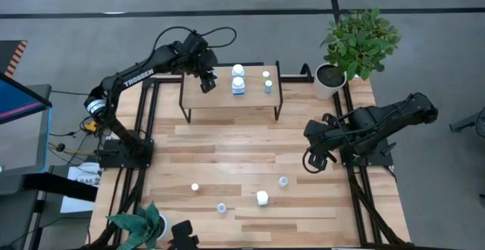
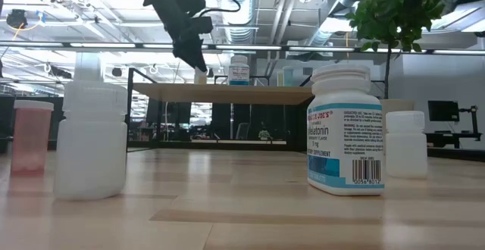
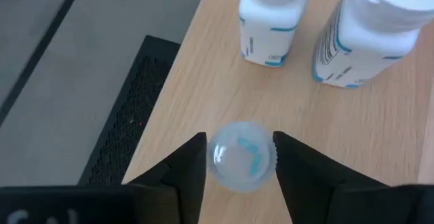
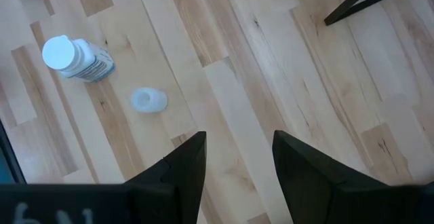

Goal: Pick and place medicine bottles onto shelf by color
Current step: Put the top left white pill bottle on the shelf, then move the right white pill bottle to the center of the table

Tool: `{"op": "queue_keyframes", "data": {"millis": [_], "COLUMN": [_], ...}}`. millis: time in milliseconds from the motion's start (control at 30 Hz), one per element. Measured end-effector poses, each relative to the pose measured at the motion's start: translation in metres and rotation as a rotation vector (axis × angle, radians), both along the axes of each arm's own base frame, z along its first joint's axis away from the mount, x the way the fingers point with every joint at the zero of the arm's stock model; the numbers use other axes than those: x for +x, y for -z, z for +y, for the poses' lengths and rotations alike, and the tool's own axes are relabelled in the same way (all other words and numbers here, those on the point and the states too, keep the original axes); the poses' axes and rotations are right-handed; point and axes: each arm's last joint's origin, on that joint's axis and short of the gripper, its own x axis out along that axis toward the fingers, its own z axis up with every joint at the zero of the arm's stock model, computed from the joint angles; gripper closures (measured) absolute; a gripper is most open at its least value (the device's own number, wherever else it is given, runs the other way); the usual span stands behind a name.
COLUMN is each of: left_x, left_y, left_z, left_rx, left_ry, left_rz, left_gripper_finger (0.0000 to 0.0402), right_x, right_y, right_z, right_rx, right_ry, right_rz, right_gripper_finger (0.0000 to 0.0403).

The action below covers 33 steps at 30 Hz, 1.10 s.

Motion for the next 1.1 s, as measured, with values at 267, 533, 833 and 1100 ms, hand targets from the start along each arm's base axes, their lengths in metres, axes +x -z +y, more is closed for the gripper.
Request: {"op": "queue_keyframes", "data": {"millis": [267, 533, 833, 1100], "left_x": [-0.001, 0.006, 0.012, 0.008], "left_y": [0.0, -0.029, -0.065, -0.067], "left_z": [0.0, -0.002, -0.05, -0.12], "left_rx": [0.003, 0.075, -0.135, -0.247], "left_ry": [-0.026, 0.0, 0.144, 0.35], "left_rz": [0.008, -0.062, -0.048, 0.165], "left_gripper_finger": [0.0203, 0.0185, 0.0187, 0.0205], "right_x": [0.0, 0.0, 0.001, 0.005], "right_y": [0.0, 0.0, 0.026, 0.096], "right_z": [0.0, 0.0, 0.016, 0.053], "right_rx": [0.0, 0.001, 0.028, 0.136], "right_ry": [0.0, 0.002, 0.016, -0.052], "right_rz": [0.0, -0.001, 0.005, -0.116], "right_gripper_finger": [0.0212, 0.0212, 0.0212, 0.0212]}}
